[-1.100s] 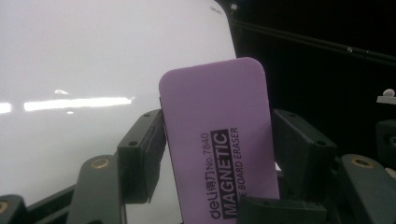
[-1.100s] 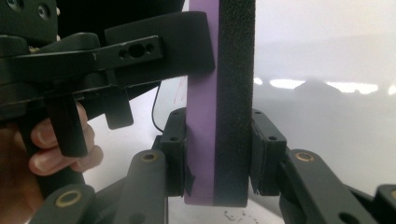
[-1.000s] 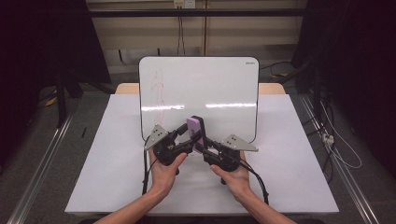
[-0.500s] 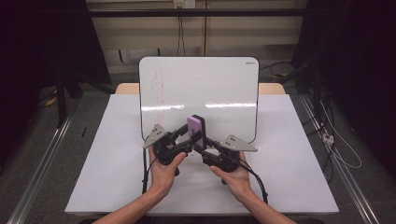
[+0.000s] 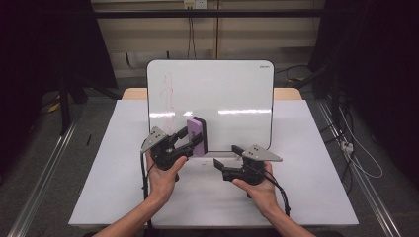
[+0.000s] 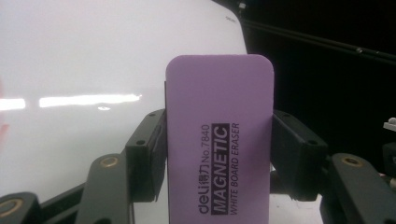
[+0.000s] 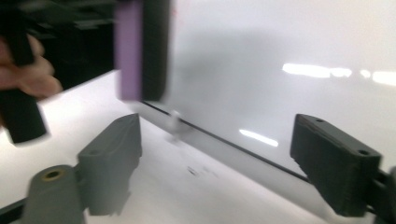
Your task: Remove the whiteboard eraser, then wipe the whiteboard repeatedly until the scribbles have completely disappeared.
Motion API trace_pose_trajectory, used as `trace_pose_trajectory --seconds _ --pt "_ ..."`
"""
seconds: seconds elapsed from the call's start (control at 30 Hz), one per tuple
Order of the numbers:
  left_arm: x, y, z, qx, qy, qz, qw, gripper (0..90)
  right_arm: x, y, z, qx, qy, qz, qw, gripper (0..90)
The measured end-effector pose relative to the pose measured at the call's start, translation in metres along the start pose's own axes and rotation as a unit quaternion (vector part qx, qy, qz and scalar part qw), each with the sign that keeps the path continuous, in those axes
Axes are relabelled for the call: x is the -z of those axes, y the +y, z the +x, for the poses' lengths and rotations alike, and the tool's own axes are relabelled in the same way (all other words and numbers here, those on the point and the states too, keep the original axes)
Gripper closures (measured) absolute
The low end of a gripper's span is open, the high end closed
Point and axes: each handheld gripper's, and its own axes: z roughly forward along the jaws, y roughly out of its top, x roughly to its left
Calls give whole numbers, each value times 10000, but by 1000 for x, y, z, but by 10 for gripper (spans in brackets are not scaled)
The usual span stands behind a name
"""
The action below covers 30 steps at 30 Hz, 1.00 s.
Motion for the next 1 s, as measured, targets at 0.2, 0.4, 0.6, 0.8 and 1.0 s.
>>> trace_pose_trajectory --seconds 0.2,0.4,0.6,0.8,1.0 --pt "10 9 8 -261 218 78 9994 412 17 -2 -16 167 -385 81 9991 109" --pt "19 18 9 -708 356 451 9958 412 34 -8 -30 215 -678 138 9974 80" --pt "24 27 11 -935 528 677 9919 412 56 -12 -49 196 -1084 115 9939 70" --pt "28 32 15 -1053 475 700 9908 412 77 -16 -64 121 -1300 93 9914 54" --pt "30 39 16 -1303 640 903 9853 412 92 -23 -72 143 -1416 138 9897 55"
